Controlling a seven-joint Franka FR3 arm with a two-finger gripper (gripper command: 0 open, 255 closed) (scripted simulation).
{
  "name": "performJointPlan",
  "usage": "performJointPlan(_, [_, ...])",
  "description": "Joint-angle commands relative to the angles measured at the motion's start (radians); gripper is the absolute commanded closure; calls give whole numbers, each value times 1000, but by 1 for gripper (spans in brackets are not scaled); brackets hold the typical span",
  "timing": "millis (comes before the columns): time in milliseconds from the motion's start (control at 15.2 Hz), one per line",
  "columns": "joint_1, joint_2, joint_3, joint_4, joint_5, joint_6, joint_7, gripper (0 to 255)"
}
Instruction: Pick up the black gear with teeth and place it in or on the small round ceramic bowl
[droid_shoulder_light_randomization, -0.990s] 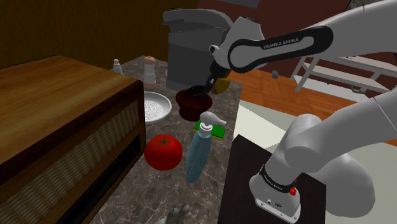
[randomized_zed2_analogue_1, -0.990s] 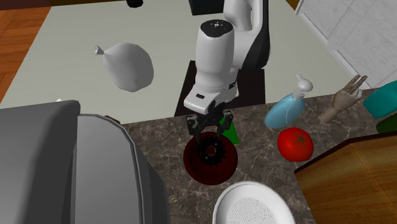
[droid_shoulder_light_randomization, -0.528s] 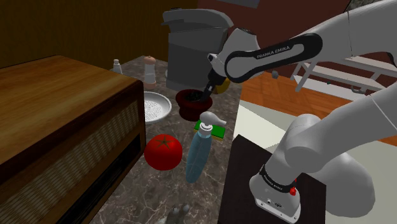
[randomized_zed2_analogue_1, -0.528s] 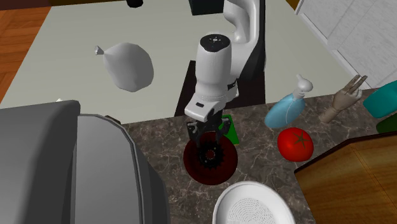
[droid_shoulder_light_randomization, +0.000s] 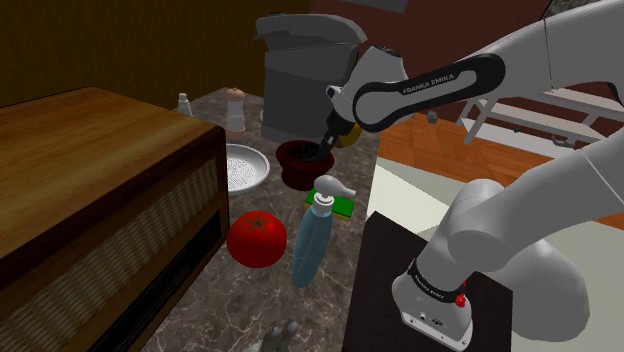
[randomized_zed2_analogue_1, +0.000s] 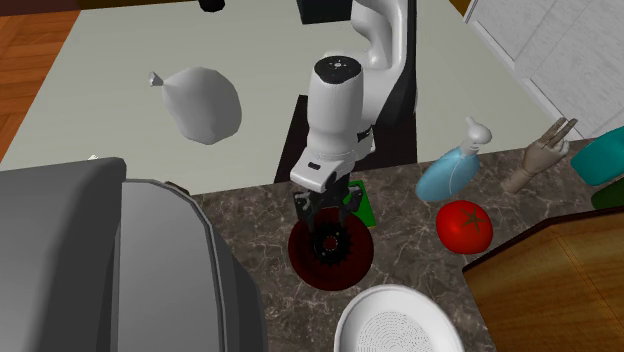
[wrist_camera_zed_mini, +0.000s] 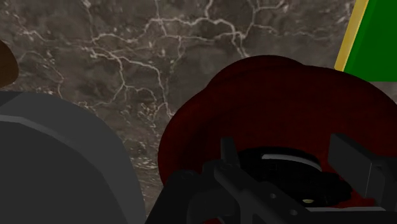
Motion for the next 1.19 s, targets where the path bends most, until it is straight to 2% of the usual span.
performJointPlan(0, [0, 0, 0, 0, 0, 0, 0, 0])
performJointPlan(330, [0, 0, 0, 0, 0, 0, 0, 0])
performJointPlan(594, [-16, -120, 13, 42, -12, -162, 9, 0])
performJointPlan(1122, [-16, -120, 13, 42, -12, -161, 10, 0])
